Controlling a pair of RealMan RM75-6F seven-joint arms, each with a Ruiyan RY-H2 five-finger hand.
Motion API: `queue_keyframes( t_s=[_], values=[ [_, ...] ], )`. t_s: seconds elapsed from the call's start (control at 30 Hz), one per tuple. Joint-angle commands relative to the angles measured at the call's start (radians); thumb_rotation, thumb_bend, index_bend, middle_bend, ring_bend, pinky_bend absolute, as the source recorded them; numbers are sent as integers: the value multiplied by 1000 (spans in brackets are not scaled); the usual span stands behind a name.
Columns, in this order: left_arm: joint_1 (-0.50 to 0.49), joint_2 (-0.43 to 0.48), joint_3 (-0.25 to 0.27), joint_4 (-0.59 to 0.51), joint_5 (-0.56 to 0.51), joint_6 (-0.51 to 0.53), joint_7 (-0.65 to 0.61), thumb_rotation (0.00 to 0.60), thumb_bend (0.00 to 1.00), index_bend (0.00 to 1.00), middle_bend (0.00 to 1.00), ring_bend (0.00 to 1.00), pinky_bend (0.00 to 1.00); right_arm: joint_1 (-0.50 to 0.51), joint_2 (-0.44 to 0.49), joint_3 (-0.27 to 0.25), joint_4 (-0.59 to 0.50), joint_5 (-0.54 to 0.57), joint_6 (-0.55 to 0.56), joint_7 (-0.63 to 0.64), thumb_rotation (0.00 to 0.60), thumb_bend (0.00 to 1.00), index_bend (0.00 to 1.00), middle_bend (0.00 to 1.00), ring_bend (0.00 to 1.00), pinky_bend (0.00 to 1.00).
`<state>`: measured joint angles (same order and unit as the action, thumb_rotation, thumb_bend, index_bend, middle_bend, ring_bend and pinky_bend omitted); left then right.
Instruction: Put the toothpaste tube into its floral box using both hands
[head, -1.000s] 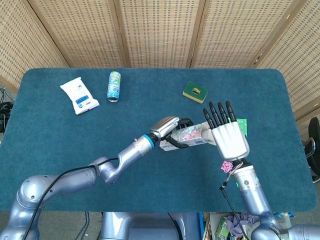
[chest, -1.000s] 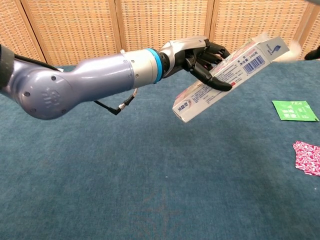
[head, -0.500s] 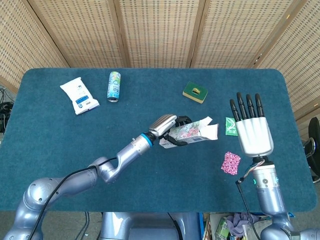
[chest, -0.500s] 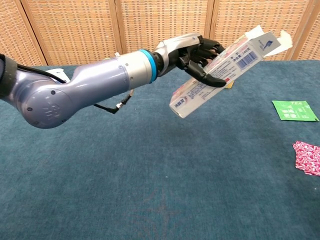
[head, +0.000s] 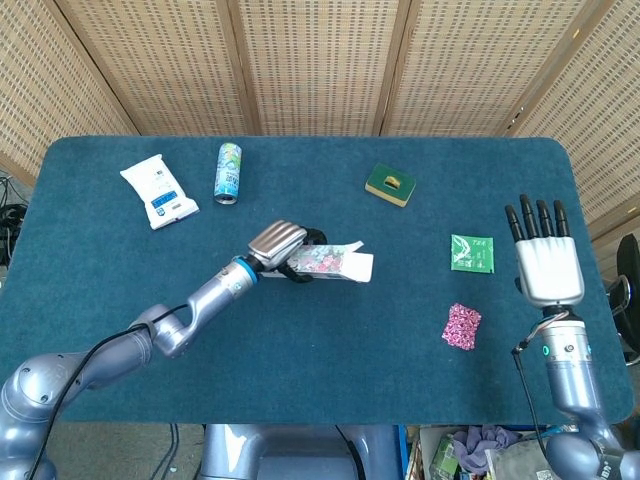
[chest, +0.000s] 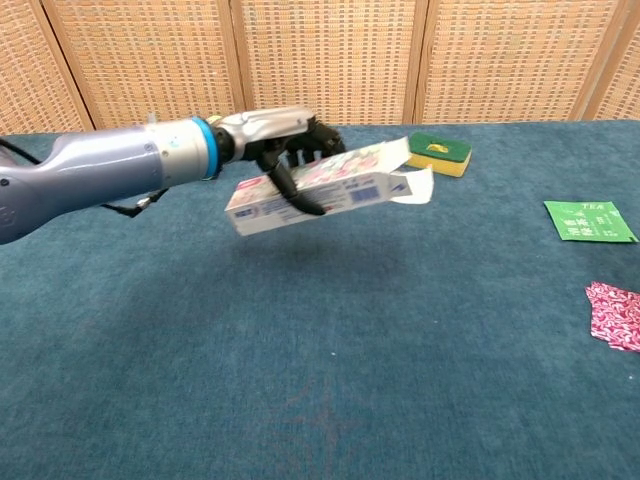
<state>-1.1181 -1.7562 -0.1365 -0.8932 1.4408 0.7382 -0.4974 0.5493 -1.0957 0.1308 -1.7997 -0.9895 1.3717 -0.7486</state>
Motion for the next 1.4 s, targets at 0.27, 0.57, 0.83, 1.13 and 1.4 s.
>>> queue_keyframes(
  t_s=[0.27,0.57,0.83,1.13,1.4],
  values=[
    [15,-42,40,69,-21,-78,95,600,367,548,474,437,449,-41,-23,-12,85,-27,-52,117,600,0,0,0,0,0],
    [-6,-51,54,87,-33,-166,184,600,367,6,0,0,26,-53,-21,-6,91,-43,-55,133,600,0,0,0,0,0],
    [17,-14,11,-21,-53,-91,224,600,366,0,0,0,0,-66,-5,7,69,-53,-41,134,600,0,0,0,0,0],
    [92,144,-10,-236,-9,118,332,600,328,0,0,0,0,-119,19,17,39,-101,-1,251,600,0,0,0,0,0],
    [298,360,11,-513,-44,373,486,600,124,0,0,0,0,-214,21,-24,81,-253,61,504,600,0,0,0,0,0]
  ],
)
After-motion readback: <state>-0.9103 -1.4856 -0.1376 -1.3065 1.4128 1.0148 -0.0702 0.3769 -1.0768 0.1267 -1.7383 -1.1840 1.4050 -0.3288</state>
